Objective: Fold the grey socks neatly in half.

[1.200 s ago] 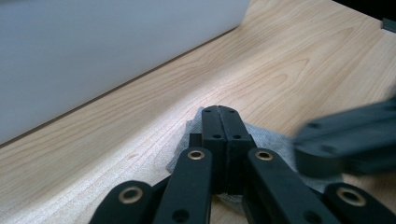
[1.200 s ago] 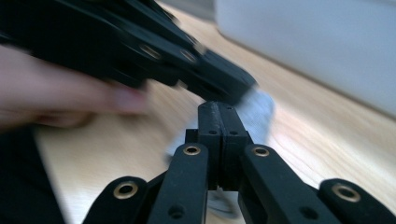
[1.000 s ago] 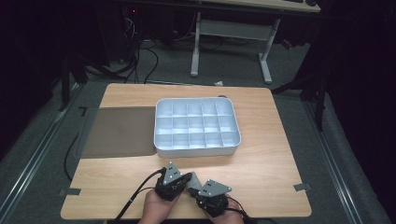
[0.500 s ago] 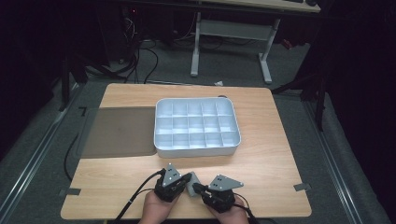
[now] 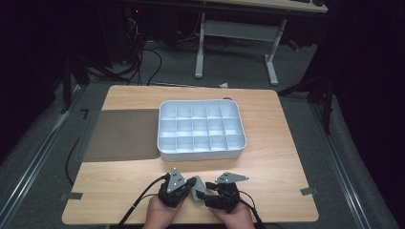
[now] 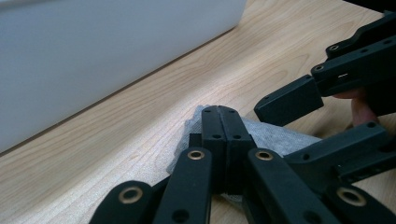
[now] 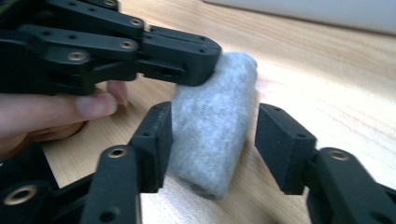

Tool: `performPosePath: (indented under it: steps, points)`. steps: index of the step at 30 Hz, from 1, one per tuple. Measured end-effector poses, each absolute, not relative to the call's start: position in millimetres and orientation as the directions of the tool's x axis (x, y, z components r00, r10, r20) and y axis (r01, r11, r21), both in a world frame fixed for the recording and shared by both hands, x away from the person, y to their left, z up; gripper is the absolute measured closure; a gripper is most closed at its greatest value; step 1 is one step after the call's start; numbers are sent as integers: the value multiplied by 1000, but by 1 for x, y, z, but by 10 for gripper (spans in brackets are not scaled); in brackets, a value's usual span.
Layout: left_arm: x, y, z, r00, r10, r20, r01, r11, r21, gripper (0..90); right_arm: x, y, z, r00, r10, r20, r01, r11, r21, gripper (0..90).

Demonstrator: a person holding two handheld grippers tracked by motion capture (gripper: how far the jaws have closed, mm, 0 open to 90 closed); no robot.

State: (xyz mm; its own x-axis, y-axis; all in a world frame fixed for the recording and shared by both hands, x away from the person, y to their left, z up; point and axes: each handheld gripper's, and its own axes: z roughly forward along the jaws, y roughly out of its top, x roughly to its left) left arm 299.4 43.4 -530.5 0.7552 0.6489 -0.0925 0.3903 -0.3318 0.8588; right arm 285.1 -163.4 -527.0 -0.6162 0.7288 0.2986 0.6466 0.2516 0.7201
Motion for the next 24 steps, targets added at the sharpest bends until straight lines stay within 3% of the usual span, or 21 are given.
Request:
performPosePath:
  steps: [13, 17, 24]
  points:
    - [297, 49, -531, 757, 644, -111, 397, -318, 861, 859, 290, -163, -532, -618, 704, 349, 674, 247, 696, 492]
    - [296, 54, -531, 753, 646, -122, 401, -304, 864, 817, 291, -161, -532, -629, 692, 356, 674, 256, 694, 517]
    - [290, 61, -527, 739, 671, -62, 360, -315, 878, 712, 293, -157, -532, -642, 675, 363, 674, 272, 687, 550]
